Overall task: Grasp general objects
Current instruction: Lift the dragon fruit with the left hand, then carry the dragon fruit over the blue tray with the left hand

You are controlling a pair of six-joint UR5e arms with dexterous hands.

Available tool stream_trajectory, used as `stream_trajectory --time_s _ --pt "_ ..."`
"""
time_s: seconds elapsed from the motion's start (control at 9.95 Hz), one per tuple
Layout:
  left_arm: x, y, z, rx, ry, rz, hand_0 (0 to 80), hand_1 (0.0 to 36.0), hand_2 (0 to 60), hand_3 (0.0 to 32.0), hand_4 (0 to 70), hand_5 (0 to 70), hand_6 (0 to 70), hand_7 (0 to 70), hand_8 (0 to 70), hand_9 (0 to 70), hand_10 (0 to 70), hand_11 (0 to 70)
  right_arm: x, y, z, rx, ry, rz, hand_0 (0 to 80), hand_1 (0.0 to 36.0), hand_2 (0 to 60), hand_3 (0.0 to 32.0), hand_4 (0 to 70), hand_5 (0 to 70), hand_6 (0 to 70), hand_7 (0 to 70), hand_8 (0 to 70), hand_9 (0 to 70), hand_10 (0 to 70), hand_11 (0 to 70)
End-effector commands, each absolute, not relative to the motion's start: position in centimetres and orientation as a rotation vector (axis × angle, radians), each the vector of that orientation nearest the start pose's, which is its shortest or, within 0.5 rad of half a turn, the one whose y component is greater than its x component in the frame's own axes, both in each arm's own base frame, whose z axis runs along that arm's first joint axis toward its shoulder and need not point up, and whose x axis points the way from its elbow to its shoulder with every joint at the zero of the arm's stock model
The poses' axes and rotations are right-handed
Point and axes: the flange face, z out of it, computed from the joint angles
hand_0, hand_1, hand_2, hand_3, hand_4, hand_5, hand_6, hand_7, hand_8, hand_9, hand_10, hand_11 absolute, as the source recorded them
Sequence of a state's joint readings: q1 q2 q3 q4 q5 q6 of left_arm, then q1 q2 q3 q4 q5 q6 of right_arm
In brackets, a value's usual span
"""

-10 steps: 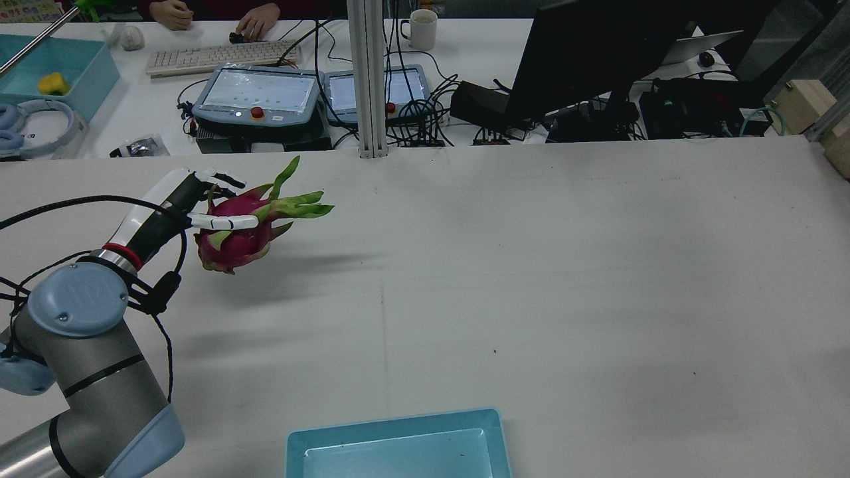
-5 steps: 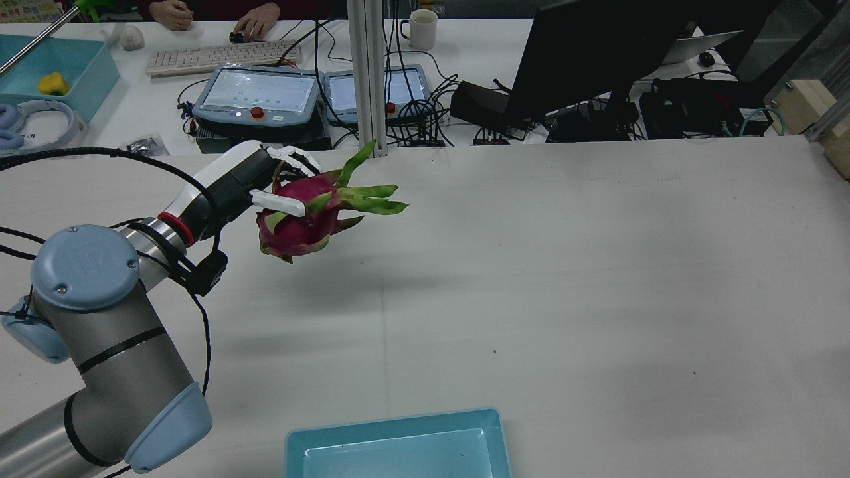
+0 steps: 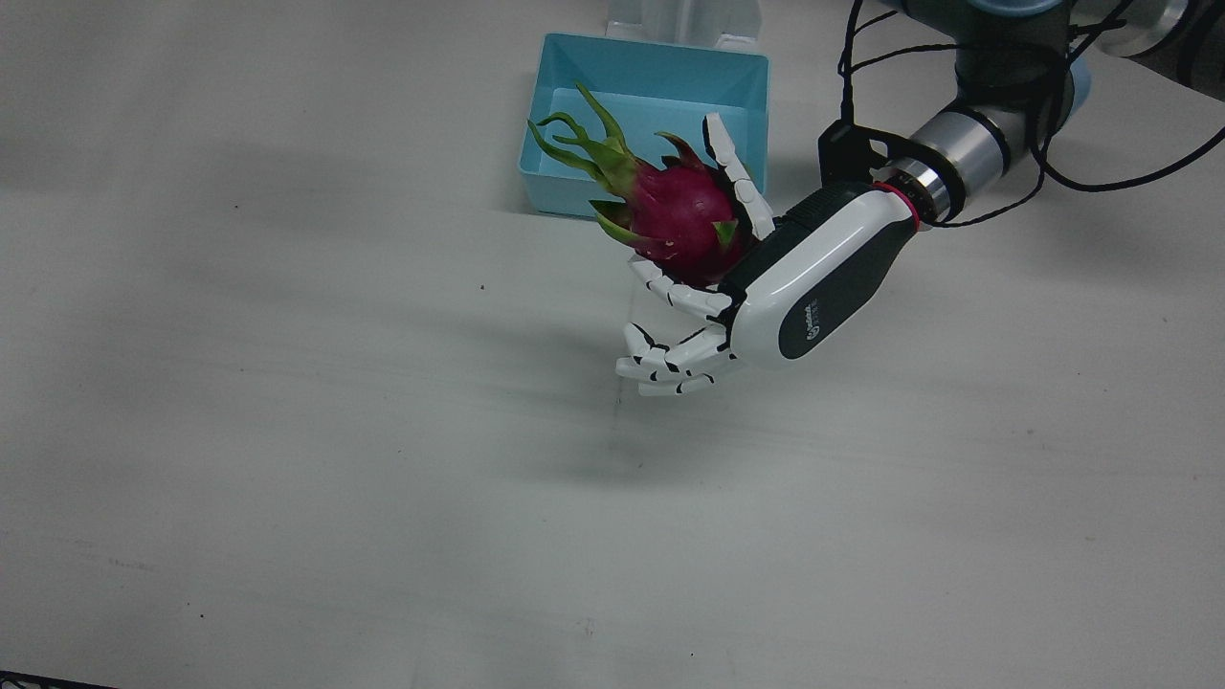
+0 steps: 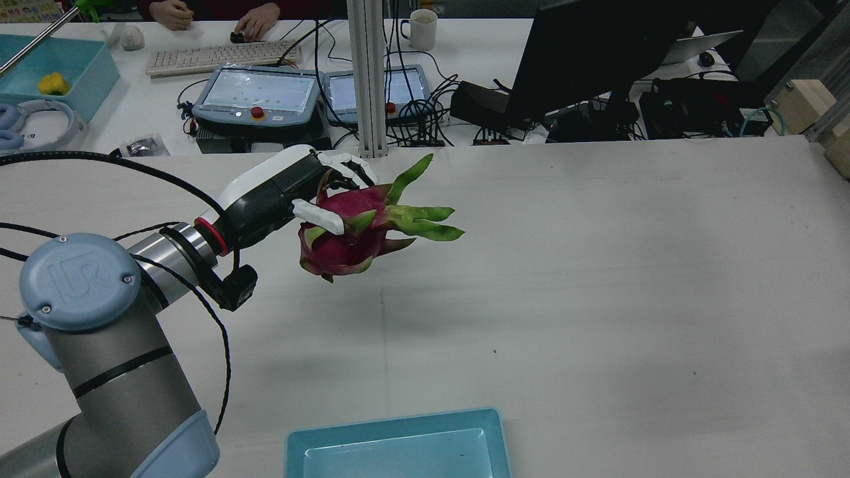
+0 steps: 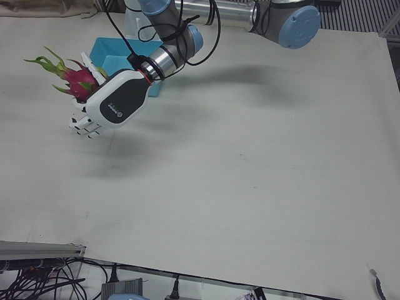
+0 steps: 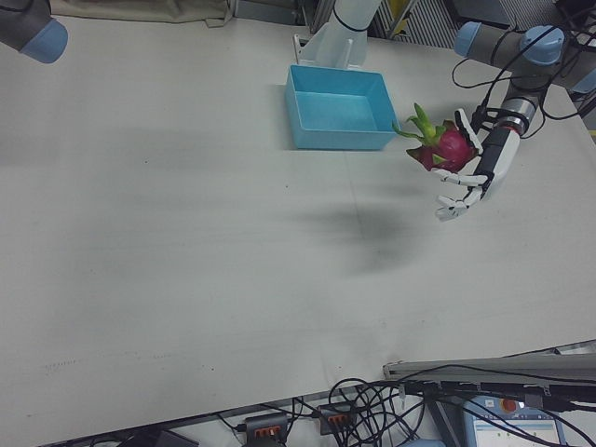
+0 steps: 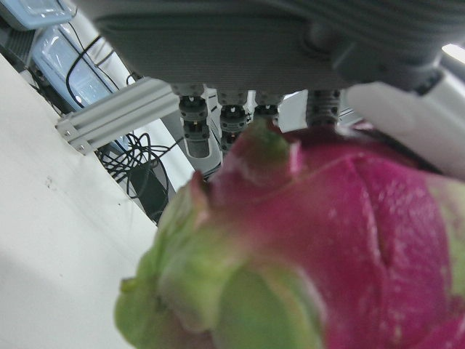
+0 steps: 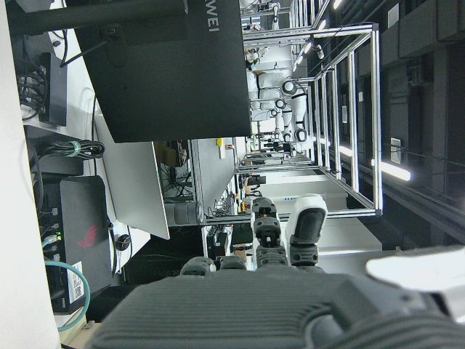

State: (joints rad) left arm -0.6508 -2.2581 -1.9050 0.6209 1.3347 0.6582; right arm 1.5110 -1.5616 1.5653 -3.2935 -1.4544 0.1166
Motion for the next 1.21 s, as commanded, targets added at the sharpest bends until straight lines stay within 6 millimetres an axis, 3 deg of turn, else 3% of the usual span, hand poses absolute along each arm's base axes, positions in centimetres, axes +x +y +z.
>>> stream_trajectory --time_s 0.0,0.2,0.3,0.4,0.8,1.11 --pt "40.8 -44.3 17.6 -0.258 2.216 -1.061 53.4 6.5 0.0 0.0 70.0 39.5 18.6 46.8 20.8 20.1 11.4 16.0 11.6 -48.7 69.9 0.041 1.978 -2.285 0.0 0.0 0.0 0.0 0.0 0.0 0.0 0.0 0.0 0.0 0.0 0.0" --pt "44.2 -40.2 15.9 -0.361 2.213 -0.998 54.8 7.9 0.0 0.0 70.0 40.1 18.6 47.5 19.8 19.9 11.2 15.8 11.6 -48.7 70.0 0.041 1.977 -2.286 0.0 0.0 0.0 0.0 0.0 0.0 0.0 0.0 0.0 0.0 0.0 0.0" --pt "45.6 -38.3 13.6 -0.405 2.207 -0.97 54.0 6.5 0.0 0.0 70.0 40.6 18.8 47.3 21.0 19.0 10.4 14.5 11.6 -48.7 70.0 0.041 1.977 -2.286 0.0 0.0 0.0 0.0 0.0 0.0 0.0 0.0 0.0 0.0 0.0 0.0" --pt "46.5 -37.3 13.1 -0.428 2.198 -0.957 52.5 4.7 0.0 0.0 70.0 40.4 18.2 46.1 21.3 16.1 10.7 14.7 11.6 -48.8 69.9 0.041 1.978 -2.285 0.0 0.0 0.0 0.0 0.0 0.0 0.0 0.0 0.0 0.0 0.0 0.0" --pt "46.8 -36.7 13.2 -0.431 2.192 -0.948 53.1 5.0 0.0 0.0 70.0 41.9 20.1 48.5 21.9 16.9 10.2 13.9 11.6 -48.7 70.0 0.041 1.977 -2.286 0.0 0.0 0.0 0.0 0.0 0.0 0.0 0.0 0.0 0.0 0.0 0.0" --pt "49.2 -33.2 13.0 -0.507 2.164 -0.908 52.3 5.8 0.0 0.0 70.0 40.4 19.2 47.6 21.0 16.1 9.8 13.5 11.6 -48.7 70.0 0.041 1.977 -2.286 0.0 0.0 0.0 0.0 0.0 0.0 0.0 0.0 0.0 0.0 0.0 0.0"
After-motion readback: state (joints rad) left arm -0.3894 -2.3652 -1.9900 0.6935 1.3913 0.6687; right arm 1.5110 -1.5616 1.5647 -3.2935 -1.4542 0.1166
